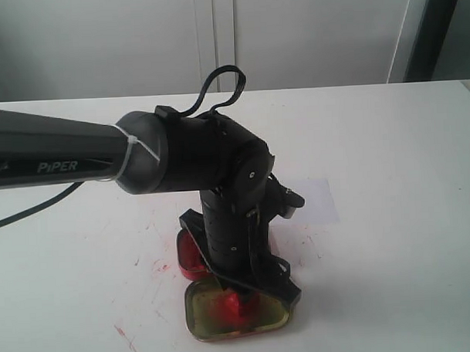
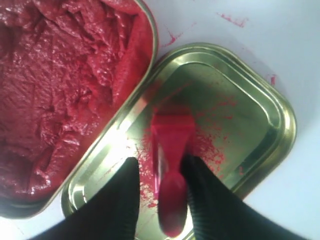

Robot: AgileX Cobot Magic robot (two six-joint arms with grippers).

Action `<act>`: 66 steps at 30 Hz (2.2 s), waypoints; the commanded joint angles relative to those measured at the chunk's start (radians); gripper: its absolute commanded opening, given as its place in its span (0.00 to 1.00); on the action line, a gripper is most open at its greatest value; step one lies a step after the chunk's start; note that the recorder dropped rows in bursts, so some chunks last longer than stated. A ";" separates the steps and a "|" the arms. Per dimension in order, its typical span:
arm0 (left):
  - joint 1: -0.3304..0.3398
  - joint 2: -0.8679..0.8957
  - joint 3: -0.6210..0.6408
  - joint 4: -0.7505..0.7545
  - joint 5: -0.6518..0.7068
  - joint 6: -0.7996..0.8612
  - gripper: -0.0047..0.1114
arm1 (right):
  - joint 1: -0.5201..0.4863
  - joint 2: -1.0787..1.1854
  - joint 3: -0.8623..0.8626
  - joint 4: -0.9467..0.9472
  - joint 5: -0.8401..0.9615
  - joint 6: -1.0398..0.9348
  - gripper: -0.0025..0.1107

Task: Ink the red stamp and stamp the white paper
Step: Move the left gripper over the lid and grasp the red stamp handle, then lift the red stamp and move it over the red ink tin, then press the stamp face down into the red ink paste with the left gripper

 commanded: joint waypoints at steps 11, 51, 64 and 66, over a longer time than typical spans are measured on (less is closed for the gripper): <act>-0.006 -0.001 -0.003 -0.014 0.021 0.000 0.04 | 0.003 -0.004 0.004 -0.002 -0.013 0.003 0.02; 0.200 -0.072 -0.234 -0.085 0.241 0.629 0.04 | 0.003 -0.004 0.004 -0.002 -0.013 0.003 0.02; 0.222 0.058 -0.234 -0.127 0.213 0.857 0.04 | 0.003 -0.004 0.004 -0.002 -0.013 0.029 0.02; 0.222 0.060 -0.234 -0.125 0.189 0.875 0.04 | 0.003 -0.004 0.004 -0.002 -0.013 0.029 0.02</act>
